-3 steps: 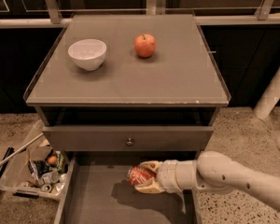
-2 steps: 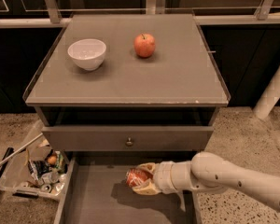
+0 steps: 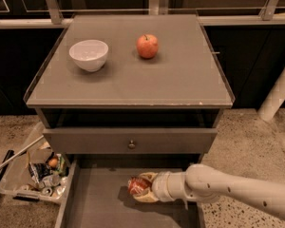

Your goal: Place coke can into middle drawer

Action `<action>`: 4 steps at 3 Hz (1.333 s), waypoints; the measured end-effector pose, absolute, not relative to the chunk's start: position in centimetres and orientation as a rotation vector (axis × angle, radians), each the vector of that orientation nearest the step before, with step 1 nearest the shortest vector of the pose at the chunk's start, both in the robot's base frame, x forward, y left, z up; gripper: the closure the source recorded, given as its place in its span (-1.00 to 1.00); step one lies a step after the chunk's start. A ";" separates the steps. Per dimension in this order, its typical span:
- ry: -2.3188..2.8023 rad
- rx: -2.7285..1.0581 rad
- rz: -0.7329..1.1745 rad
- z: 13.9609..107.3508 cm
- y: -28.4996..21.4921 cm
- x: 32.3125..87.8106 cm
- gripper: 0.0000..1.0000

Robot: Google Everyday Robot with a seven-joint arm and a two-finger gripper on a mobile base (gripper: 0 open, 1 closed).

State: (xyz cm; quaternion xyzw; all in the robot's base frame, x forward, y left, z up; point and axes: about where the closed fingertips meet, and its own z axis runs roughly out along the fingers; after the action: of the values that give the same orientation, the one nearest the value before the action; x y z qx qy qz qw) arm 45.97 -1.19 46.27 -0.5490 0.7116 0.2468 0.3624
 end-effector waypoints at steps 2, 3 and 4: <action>1.862 -1.364 0.619 39.2 -1.8 47.4 1.00; 1.870 -1.352 0.619 37.8 -1.7 48.0 1.00; 1.870 -1.352 0.619 37.8 -1.7 48.0 0.62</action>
Offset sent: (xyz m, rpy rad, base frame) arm 0.0244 -0.0122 -0.1134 0.0061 0.0083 -0.0762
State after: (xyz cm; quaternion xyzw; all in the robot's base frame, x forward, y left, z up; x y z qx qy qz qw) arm 48.00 -1.66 37.79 -0.5264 0.7280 0.2411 0.3671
